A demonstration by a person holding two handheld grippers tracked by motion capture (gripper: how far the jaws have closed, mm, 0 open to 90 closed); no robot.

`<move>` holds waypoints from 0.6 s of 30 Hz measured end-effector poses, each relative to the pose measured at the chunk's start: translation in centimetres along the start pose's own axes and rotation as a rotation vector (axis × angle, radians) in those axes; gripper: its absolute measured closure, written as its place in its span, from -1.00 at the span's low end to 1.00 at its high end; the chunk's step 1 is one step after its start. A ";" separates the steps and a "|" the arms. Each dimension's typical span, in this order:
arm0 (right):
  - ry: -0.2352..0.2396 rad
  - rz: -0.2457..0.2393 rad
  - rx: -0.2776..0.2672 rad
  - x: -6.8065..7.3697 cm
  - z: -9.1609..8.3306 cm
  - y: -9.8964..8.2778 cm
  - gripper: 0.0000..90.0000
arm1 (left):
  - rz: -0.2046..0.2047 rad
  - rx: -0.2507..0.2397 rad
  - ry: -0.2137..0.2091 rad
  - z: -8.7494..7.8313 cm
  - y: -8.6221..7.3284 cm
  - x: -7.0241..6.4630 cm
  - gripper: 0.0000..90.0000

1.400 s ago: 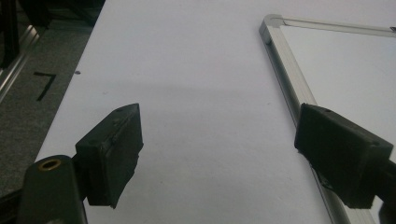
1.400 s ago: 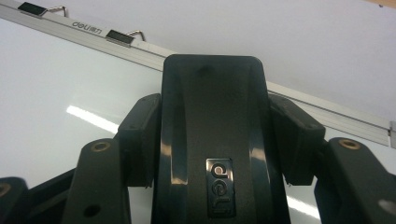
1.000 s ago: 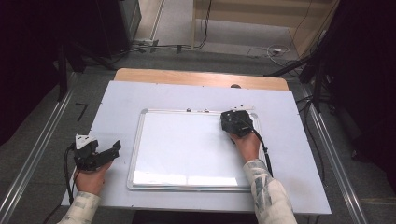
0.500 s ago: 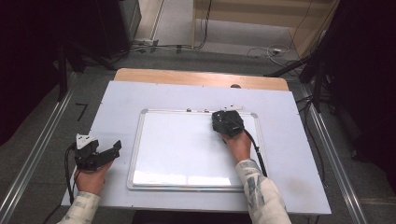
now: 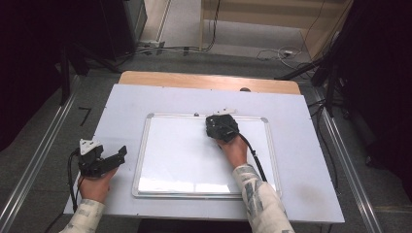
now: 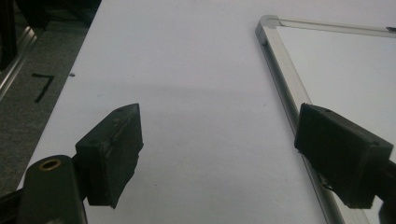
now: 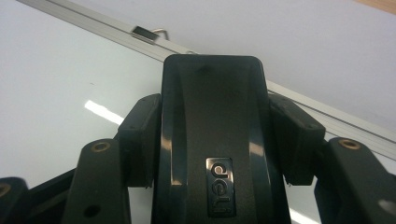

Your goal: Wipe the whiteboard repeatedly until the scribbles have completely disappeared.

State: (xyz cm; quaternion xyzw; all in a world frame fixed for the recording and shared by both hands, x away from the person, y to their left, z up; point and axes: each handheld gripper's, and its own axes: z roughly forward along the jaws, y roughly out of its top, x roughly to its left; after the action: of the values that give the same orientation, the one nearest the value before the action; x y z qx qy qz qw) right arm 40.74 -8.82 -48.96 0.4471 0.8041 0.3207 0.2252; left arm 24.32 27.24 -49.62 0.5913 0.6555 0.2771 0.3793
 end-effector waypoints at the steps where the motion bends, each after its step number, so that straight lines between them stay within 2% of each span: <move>1: 0.004 -0.006 -0.002 0.3 0.1 0.1 -0.13 | 0.001 0.000 0.000 0.0 0.0 0.0 -0.65; 4: 0.013 -0.017 -0.004 1.5 0.5 0.5 -0.13 | -0.001 -0.001 -0.003 0.0 0.0 0.0 -0.65; 18: 0.055 -0.067 -0.004 5.4 1.4 1.8 -0.13 | 0.000 -0.002 -0.003 0.0 0.0 0.0 -0.65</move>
State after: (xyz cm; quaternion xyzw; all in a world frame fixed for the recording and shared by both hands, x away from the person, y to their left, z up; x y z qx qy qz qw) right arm 40.04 -2.99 -49.05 0.4105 0.8239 0.3266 0.2146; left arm 24.32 27.29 -49.58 0.5914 0.6545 0.2769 0.3810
